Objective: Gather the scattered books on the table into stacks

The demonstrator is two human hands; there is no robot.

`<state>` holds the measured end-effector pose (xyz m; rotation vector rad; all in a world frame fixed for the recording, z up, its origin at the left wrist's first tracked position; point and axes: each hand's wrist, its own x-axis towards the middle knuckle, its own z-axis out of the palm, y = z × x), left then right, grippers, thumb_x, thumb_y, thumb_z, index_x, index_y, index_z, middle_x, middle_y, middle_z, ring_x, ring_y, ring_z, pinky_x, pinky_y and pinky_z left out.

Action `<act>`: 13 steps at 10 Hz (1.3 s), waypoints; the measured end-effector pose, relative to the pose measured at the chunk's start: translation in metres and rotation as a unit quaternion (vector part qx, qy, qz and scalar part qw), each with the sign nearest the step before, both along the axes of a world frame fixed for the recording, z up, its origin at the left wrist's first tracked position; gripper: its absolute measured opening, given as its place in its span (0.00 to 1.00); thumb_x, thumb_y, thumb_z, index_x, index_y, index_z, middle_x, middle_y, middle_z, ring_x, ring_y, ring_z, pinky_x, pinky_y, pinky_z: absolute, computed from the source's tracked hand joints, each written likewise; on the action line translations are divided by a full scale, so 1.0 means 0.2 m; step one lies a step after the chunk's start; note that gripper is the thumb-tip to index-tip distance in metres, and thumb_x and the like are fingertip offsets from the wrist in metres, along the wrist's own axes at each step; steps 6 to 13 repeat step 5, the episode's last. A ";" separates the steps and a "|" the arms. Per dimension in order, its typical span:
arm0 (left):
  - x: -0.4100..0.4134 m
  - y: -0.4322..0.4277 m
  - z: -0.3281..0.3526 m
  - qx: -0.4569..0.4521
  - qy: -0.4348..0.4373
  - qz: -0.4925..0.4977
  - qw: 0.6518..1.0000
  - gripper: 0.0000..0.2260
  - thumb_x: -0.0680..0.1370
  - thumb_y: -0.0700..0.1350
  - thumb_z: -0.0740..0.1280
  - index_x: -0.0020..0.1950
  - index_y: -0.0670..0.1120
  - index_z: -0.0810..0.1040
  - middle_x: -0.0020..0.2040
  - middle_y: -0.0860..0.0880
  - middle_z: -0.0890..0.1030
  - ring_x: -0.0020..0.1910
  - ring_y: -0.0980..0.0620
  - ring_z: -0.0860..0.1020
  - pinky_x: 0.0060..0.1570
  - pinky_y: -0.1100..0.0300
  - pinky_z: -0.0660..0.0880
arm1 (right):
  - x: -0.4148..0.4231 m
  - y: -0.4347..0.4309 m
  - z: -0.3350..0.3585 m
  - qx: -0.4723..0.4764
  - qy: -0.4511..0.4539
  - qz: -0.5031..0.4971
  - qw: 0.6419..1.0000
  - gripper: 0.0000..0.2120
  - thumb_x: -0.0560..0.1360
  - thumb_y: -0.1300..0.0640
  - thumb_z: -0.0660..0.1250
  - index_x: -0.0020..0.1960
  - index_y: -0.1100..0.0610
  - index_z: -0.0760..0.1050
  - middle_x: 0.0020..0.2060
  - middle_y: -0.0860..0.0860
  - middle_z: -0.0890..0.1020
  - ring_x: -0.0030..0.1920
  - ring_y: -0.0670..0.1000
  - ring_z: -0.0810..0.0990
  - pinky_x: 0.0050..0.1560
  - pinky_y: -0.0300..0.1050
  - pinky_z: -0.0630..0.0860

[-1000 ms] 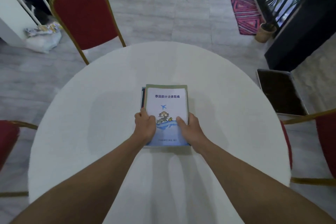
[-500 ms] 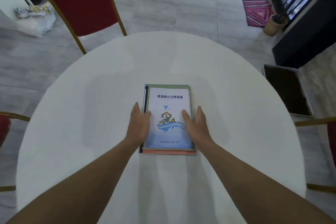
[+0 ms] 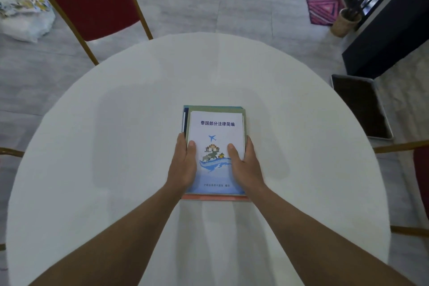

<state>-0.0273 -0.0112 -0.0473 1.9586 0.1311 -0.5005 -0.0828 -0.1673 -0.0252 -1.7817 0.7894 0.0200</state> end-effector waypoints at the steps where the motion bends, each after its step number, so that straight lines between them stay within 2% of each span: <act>1: -0.01 0.00 0.01 -0.003 -0.018 -0.006 1.000 0.23 0.83 0.57 0.48 0.77 0.54 0.56 0.75 0.52 0.68 0.71 0.49 0.70 0.72 0.50 0.64 | 0.00 0.00 0.00 -0.004 0.002 0.001 1.000 0.17 0.80 0.47 0.63 0.68 0.48 0.68 0.60 0.47 0.81 0.57 0.49 0.81 0.61 0.51 0.75; 2: -0.01 -0.01 0.01 -0.009 -0.034 -0.009 0.999 0.19 0.83 0.56 0.49 0.74 0.55 0.60 0.70 0.53 0.73 0.64 0.51 0.74 0.67 0.52 0.69 | -0.01 0.00 -0.01 -0.006 0.008 0.003 1.000 0.20 0.80 0.45 0.62 0.70 0.48 0.66 0.61 0.46 0.80 0.59 0.51 0.80 0.63 0.54 0.75; 3: 0.00 0.00 0.01 -0.013 -0.016 -0.022 1.000 0.21 0.83 0.58 0.49 0.74 0.52 0.60 0.72 0.50 0.71 0.69 0.47 0.73 0.70 0.45 0.68 | 0.00 0.00 0.00 -0.004 0.008 0.005 1.000 0.19 0.80 0.45 0.62 0.69 0.49 0.67 0.61 0.47 0.80 0.59 0.51 0.80 0.64 0.54 0.74; 4: 0.01 0.02 0.02 -0.011 -0.026 -0.045 0.999 0.15 0.83 0.57 0.50 0.67 0.54 0.64 0.65 0.52 0.76 0.62 0.52 0.78 0.61 0.52 0.76 | -0.01 -0.01 0.02 0.006 0.008 0.012 1.000 0.18 0.80 0.46 0.62 0.67 0.49 0.68 0.60 0.45 0.80 0.59 0.50 0.80 0.62 0.51 0.75; 5: 0.04 0.04 0.07 0.015 -0.012 -0.083 0.996 0.13 0.82 0.58 0.53 0.61 0.52 0.65 0.61 0.49 0.77 0.58 0.50 0.80 0.54 0.52 0.80 | -0.01 -0.04 0.07 0.011 0.014 0.026 0.999 0.21 0.80 0.43 0.61 0.70 0.49 0.66 0.60 0.41 0.77 0.60 0.47 0.78 0.55 0.39 0.71; 13: 0.04 0.04 0.07 0.015 -0.012 -0.083 0.996 0.13 0.82 0.58 0.53 0.61 0.52 0.65 0.61 0.49 0.77 0.58 0.50 0.80 0.54 0.52 0.80 | -0.01 -0.04 0.07 0.011 0.014 0.026 0.999 0.21 0.80 0.43 0.61 0.70 0.49 0.66 0.60 0.41 0.77 0.60 0.47 0.78 0.55 0.39 0.71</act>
